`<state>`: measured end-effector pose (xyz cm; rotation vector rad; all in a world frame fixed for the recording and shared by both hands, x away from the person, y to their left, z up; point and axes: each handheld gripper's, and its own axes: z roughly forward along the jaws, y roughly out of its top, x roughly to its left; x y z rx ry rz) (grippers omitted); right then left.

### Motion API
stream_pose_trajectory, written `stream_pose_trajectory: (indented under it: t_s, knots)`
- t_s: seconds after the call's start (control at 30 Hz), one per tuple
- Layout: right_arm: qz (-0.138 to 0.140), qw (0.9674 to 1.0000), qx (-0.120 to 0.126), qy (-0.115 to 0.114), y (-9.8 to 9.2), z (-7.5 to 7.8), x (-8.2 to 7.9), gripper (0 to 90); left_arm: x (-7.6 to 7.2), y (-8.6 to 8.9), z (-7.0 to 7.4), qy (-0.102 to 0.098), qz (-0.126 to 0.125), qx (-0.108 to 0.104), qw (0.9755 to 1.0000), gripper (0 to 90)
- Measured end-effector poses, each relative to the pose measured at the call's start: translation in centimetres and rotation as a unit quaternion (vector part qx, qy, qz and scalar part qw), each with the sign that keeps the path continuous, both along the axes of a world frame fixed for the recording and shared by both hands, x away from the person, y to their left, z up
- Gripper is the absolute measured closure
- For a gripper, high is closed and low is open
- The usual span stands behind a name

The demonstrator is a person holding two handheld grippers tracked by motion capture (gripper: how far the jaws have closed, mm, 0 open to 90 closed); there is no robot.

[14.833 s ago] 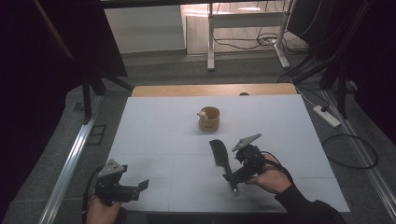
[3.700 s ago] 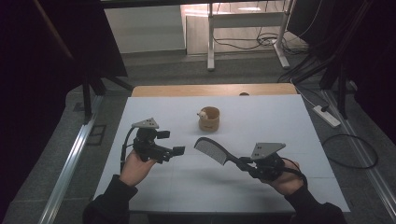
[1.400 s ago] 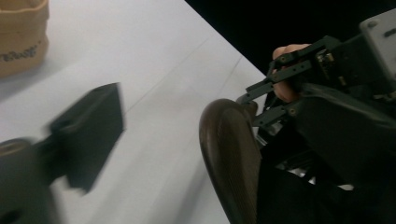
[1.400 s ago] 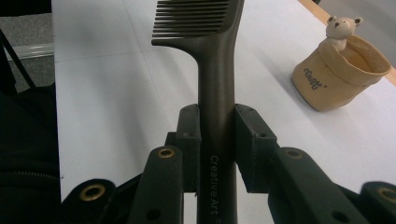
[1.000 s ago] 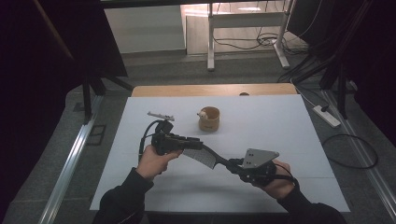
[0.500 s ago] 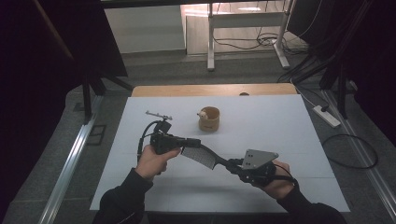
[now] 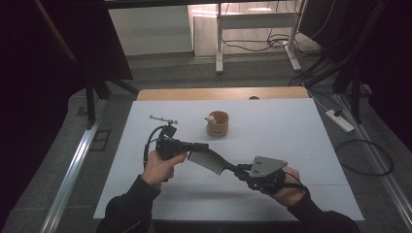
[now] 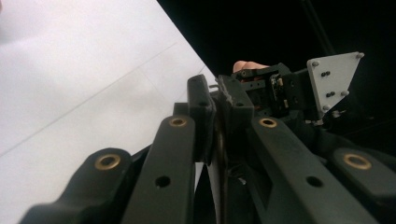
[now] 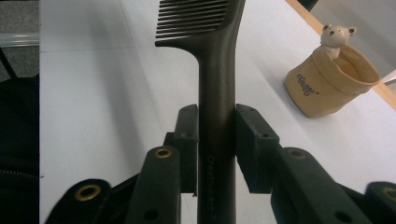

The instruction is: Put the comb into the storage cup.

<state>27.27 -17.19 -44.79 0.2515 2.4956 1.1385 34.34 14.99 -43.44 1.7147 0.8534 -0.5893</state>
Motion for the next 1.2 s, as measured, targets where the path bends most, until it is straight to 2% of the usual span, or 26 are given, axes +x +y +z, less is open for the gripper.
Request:
stream_pose_trajectory:
  t_s: [0.23, 0.47, 0.73, 1.0, 1.2]
  knots:
    - [-0.004, 1.0000, 0.004, 0.006, 0.1, 0.0, 0.0, 57.5, -0.1, 0.1, 0.5, -0.013, 0.009, 0.005, 0.9999, 83.6]
    - [-0.020, 0.9993, 0.001, 0.033, 0.0, -0.2, 0.5, 46.1, -0.1, 0.4, 0.6, -0.023, 0.019, 0.013, 0.9995, 83.5]
    - [-0.047, 0.9971, 0.005, 0.060, -0.5, -0.3, 1.1, 34.7, -0.1, 0.5, 1.0, -0.037, 0.026, 0.028, 0.9986, 83.5]
    - [-0.070, 0.9937, 0.003, 0.088, -1.0, -0.5, 1.6, 26.2, -0.1, 0.8, 1.3, -0.054, 0.034, 0.041, 0.9971, 83.5]
    - [-0.078, 0.9925, 0.002, 0.094, -1.3, -0.5, 1.8, 23.4, 0.0, 1.1, 1.6, -0.066, 0.039, 0.050, 0.9958, 83.5]
